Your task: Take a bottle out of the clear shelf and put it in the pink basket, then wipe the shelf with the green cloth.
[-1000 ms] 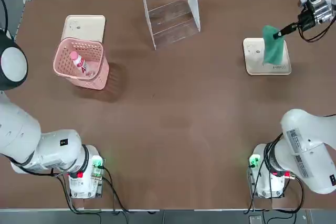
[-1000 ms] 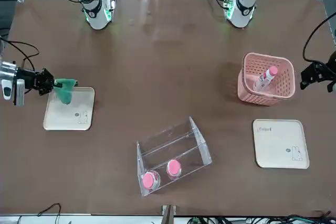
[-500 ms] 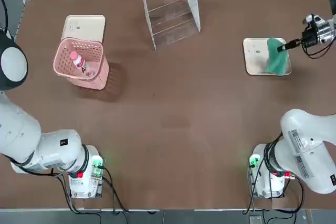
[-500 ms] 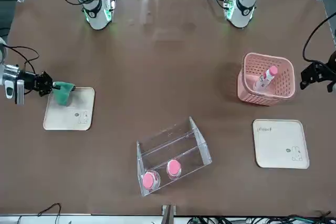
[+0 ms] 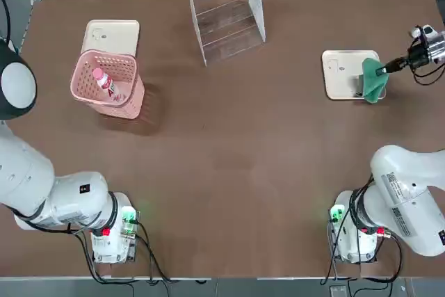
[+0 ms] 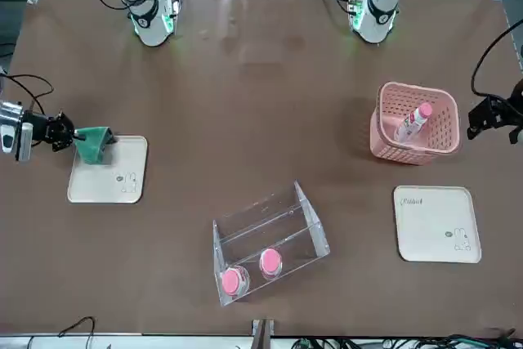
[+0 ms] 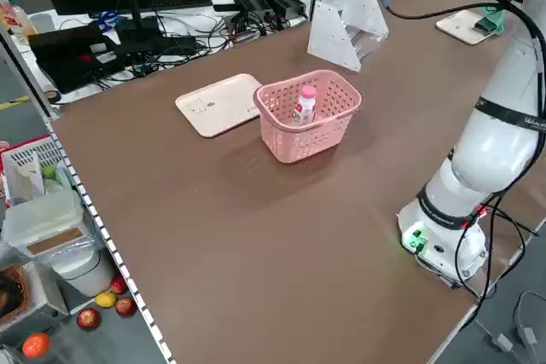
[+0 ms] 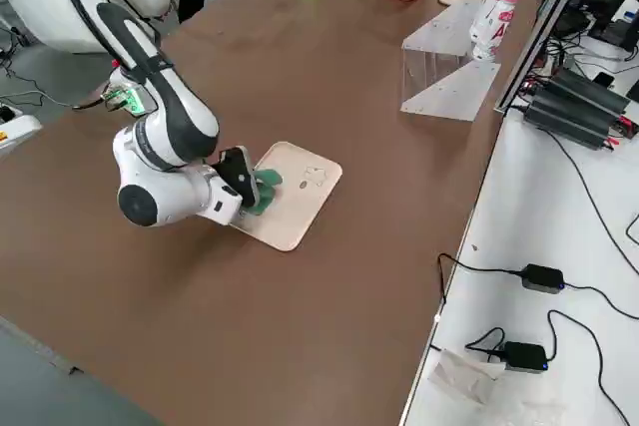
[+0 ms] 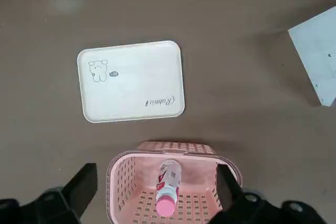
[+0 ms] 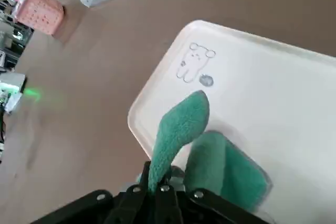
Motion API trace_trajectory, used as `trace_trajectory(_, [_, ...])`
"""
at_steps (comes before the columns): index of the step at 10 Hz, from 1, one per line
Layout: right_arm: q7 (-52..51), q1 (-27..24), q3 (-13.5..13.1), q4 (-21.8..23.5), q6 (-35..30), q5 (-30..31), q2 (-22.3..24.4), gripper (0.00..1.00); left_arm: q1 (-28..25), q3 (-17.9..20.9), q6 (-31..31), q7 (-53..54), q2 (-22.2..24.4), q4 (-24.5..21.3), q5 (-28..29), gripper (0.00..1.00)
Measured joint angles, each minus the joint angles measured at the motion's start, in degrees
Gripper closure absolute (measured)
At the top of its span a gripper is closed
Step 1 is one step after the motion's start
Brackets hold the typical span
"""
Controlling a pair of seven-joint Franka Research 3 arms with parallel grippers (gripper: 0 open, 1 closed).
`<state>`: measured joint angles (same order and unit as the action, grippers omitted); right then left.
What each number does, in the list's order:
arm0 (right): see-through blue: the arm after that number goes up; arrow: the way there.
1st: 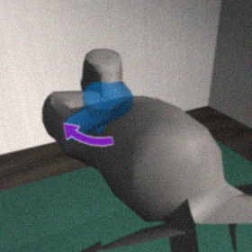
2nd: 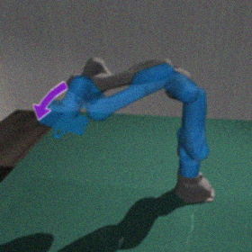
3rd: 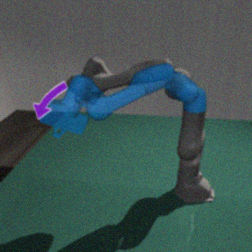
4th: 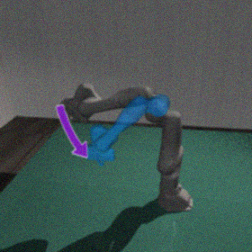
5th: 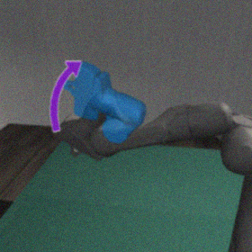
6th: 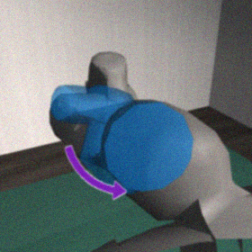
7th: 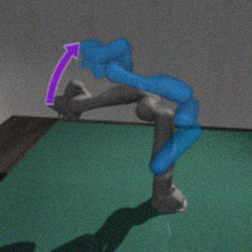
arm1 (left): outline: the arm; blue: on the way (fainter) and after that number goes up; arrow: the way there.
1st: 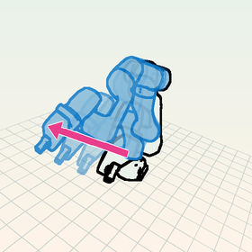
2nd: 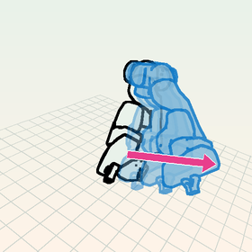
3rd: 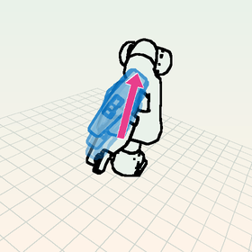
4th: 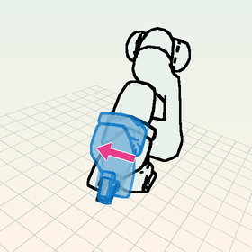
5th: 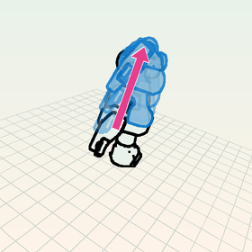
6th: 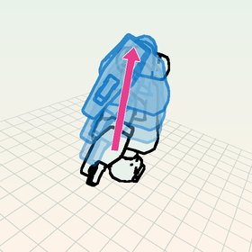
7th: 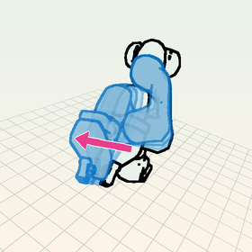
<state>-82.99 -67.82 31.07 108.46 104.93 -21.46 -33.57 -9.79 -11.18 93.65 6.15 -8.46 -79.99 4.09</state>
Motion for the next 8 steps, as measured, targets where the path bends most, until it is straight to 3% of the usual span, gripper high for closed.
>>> trace_trajectory(4, [-3.95, 1.91, -4.22, -3.93, 3.52, 3.64, -3.5, 0.96, 0.0, 0.0, 0.0, 0.0, 0.0, 0.0, 0.0, 0.0])
trace_trajectory(6, [-4.09, 2.57, -4.72, -4.47, 5.25, 4.38, -4.12, 0.75, 0.01, 0.0, 0.0, 0.0, 0.0, 0.0, 0.0, 0.0])
trace_trajectory(7, [-4.09, 2.73, -4.74, -4.51, 5.47, 4.49, -4.14, 0.72, 0.01, 0.0, 0.0, 0.0, 0.0, 0.0, 0.0, 0.0])
trace_trajectory(8, [-4.09, 2.82, -4.75, -4.58, 5.5, 4.51, -4.14, 0.6, 0.01, 0.0, 0.0, 0.0, 0.0, 0.0, 0.0, 0.0])
